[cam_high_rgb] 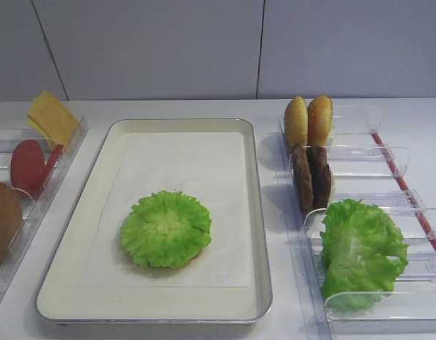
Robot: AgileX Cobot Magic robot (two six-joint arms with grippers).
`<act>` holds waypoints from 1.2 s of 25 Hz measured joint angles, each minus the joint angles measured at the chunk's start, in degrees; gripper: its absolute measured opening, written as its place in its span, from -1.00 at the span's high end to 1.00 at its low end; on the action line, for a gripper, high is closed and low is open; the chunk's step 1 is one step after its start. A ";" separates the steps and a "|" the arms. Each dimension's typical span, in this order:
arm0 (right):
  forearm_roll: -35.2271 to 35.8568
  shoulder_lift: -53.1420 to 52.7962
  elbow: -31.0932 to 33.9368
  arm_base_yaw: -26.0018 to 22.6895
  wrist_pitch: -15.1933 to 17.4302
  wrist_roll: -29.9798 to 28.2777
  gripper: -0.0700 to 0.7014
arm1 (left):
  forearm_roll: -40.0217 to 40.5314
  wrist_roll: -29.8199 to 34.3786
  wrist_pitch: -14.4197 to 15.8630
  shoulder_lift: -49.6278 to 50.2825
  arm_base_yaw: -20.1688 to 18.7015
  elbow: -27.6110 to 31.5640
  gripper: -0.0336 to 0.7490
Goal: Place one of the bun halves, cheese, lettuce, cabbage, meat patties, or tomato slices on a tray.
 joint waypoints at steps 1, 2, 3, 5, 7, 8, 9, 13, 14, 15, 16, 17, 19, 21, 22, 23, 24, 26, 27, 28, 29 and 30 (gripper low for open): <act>0.00 0.00 0.00 0.00 0.00 0.00 -0.64 | 0.00 0.00 0.00 0.00 0.00 0.00 0.19; 0.00 0.00 0.00 0.00 0.00 0.00 -0.64 | 0.00 0.00 0.00 0.00 0.00 0.00 0.19; 0.00 0.00 0.00 0.00 0.00 0.00 -0.64 | 0.00 0.00 0.00 0.00 0.00 0.00 0.19; 0.00 0.00 0.00 0.00 0.00 0.00 -0.64 | 0.00 0.00 0.00 0.00 0.00 0.00 0.19; 0.00 0.00 0.00 0.00 0.00 0.00 -0.64 | 0.00 0.00 0.00 0.00 0.00 0.00 0.19; 0.00 0.00 0.00 0.00 0.00 0.00 -0.64 | 0.00 0.00 0.00 0.00 0.00 0.00 0.19; 0.00 0.00 0.00 0.00 0.00 0.00 -0.64 | 0.00 0.00 0.00 0.00 0.00 0.00 0.19; 0.00 0.00 0.00 0.00 0.00 0.00 -0.64 | 0.00 0.00 0.00 0.00 0.00 0.00 0.19; 0.00 0.00 0.00 0.00 0.00 0.00 -0.64 | 0.00 0.00 0.00 0.00 0.00 0.00 0.19; 0.00 0.00 0.00 0.00 0.00 0.00 -0.64 | 0.00 0.00 0.00 0.00 0.00 0.00 0.19; 0.00 0.00 0.00 0.00 0.00 0.00 -0.64 | 0.00 0.00 0.00 0.00 0.00 0.00 0.19; 0.00 0.00 0.00 0.00 0.00 0.00 -0.64 | 0.00 0.00 0.00 0.00 0.00 0.00 0.19; 0.00 0.00 0.00 0.00 0.00 0.00 -0.64 | 0.00 0.00 0.00 0.00 0.00 0.00 0.19; 0.00 0.00 0.00 0.00 0.00 0.00 -0.64 | 0.00 0.00 0.00 0.00 0.00 0.00 0.19; 0.00 0.00 0.00 0.00 0.00 0.00 -0.64 | 0.00 0.00 0.00 0.00 0.00 0.00 0.19; 0.00 0.00 0.00 0.00 0.00 0.00 -0.64 | 0.00 0.00 0.00 0.00 0.00 0.00 0.19; 0.00 0.00 0.00 0.00 0.00 0.00 -0.64 | 0.00 0.00 0.00 0.00 0.00 0.00 0.19; 0.00 0.00 0.00 0.00 0.00 0.00 -0.64 | 0.00 0.00 0.00 0.00 0.00 0.00 0.19; 0.00 0.00 0.00 0.00 0.00 0.00 -0.64 | 0.00 0.00 0.00 0.00 0.00 0.00 0.19; 0.00 0.00 0.00 0.00 0.00 0.00 -0.64 | 0.00 0.00 0.00 0.00 0.00 0.00 0.19; 0.00 0.00 0.00 0.00 0.00 0.00 -0.64 | 0.00 0.00 0.00 0.00 0.00 0.00 0.19; 0.00 0.00 0.00 0.00 0.00 0.00 -0.64 | 0.00 0.00 0.00 0.00 0.00 0.00 0.19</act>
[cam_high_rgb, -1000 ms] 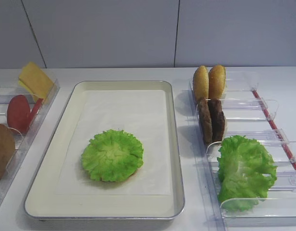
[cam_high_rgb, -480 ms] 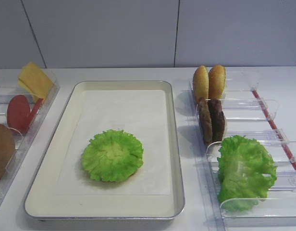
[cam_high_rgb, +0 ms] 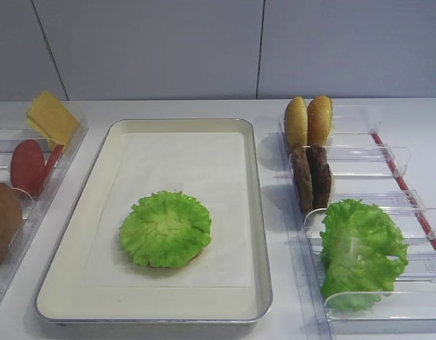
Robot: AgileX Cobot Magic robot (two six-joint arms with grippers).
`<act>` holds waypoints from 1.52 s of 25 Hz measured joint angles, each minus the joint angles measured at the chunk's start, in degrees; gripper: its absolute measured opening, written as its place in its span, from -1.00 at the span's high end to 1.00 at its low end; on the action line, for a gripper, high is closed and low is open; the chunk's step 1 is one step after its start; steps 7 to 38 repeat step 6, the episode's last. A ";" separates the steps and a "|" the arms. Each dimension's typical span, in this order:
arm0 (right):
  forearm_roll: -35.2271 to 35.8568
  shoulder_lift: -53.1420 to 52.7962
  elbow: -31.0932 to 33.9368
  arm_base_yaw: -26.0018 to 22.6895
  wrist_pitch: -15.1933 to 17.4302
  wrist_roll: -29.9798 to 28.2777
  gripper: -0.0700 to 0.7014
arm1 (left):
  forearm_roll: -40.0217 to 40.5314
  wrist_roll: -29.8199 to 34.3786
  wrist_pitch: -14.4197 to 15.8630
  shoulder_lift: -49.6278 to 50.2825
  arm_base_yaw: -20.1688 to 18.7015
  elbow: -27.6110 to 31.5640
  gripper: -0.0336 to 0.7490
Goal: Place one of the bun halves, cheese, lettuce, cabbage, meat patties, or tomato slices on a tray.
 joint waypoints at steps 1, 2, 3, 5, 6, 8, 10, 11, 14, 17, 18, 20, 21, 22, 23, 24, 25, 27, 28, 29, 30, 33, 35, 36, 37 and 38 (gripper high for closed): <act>0.00 0.00 0.00 0.00 0.00 0.00 -0.64 | 0.00 0.00 0.00 0.00 0.00 0.00 0.19; 0.00 0.00 0.00 0.00 0.00 0.00 -0.64 | 0.00 0.00 0.00 0.00 0.00 0.00 0.19; 0.00 0.00 0.00 0.00 0.00 0.00 -0.64 | 0.00 0.00 0.00 0.00 0.00 0.00 0.19; 0.00 0.00 0.00 0.00 0.00 0.00 -0.64 | 0.00 0.00 0.00 0.00 0.00 0.00 0.19; 0.00 0.00 0.00 0.00 0.00 0.00 -0.64 | 0.00 0.00 0.00 0.00 0.00 0.00 0.19; 0.00 0.00 0.00 0.00 0.00 0.00 -0.64 | 0.00 0.00 0.00 0.00 0.00 0.00 0.19; 0.00 0.00 0.00 0.00 0.00 0.00 -0.64 | 0.00 0.00 0.00 0.00 0.00 0.00 0.19; 0.00 0.00 0.00 0.00 0.00 0.00 -0.64 | 0.00 0.00 0.00 0.00 0.00 0.00 0.19; 0.00 0.00 0.00 0.00 0.00 0.00 -0.64 | 0.00 0.00 0.00 0.00 0.00 0.00 0.19; 0.00 0.00 0.00 0.00 0.00 0.00 -0.64 | 0.00 0.00 0.00 0.00 0.00 0.00 0.19; 0.00 0.00 0.00 0.00 0.00 0.00 -0.64 | 0.00 0.00 0.00 0.00 0.00 0.00 0.19; 0.00 0.00 0.00 0.00 0.00 0.00 -0.64 | 0.00 0.00 0.00 0.00 0.00 0.00 0.19; 0.00 0.00 0.00 0.00 0.00 0.00 -0.64 | 0.00 0.00 0.00 0.00 0.00 0.00 0.19; 0.00 0.00 0.00 0.00 0.00 0.00 -0.64 | 0.00 0.00 0.00 0.00 0.00 0.00 0.19; 0.00 0.00 0.00 0.00 0.00 0.00 -0.64 | 0.00 0.00 0.00 0.00 0.00 0.00 0.19; 0.00 0.00 0.00 0.00 0.00 0.00 -0.64 | 0.00 0.00 0.00 0.00 0.00 0.00 0.19; 0.00 0.00 0.00 0.00 0.00 0.00 -0.64 | 0.00 0.00 0.00 0.00 0.00 0.00 0.19; 0.00 0.00 0.00 0.00 0.00 0.00 -0.64 | 0.00 0.00 0.00 0.00 0.00 0.00 0.19; 0.00 0.00 0.00 0.00 0.00 0.00 -0.64 | 0.00 0.00 0.00 0.00 0.00 0.00 0.19; 0.00 0.00 0.00 0.00 0.00 0.00 -0.64 | 0.00 0.00 0.00 0.00 0.00 0.00 0.19; 0.00 0.00 0.00 0.00 0.00 0.00 -0.64 | 0.00 0.00 0.00 0.00 0.00 0.00 0.19; 0.00 0.00 0.00 0.00 0.00 0.00 -0.64 | 0.00 0.00 0.00 0.00 0.00 0.00 0.19; 0.00 0.00 0.00 0.00 0.00 0.00 -0.64 | 0.00 0.00 0.00 0.00 0.00 0.00 0.19; 0.00 0.00 0.00 0.00 0.00 0.00 -0.64 | 0.00 0.00 0.00 0.00 0.00 0.00 0.19; 0.00 0.00 0.00 0.00 0.00 0.00 -0.64 | 0.00 0.00 0.00 0.00 0.00 0.00 0.19; 0.00 0.00 0.00 0.00 0.00 0.00 -0.64 | 0.00 0.00 0.00 0.00 0.00 0.00 0.19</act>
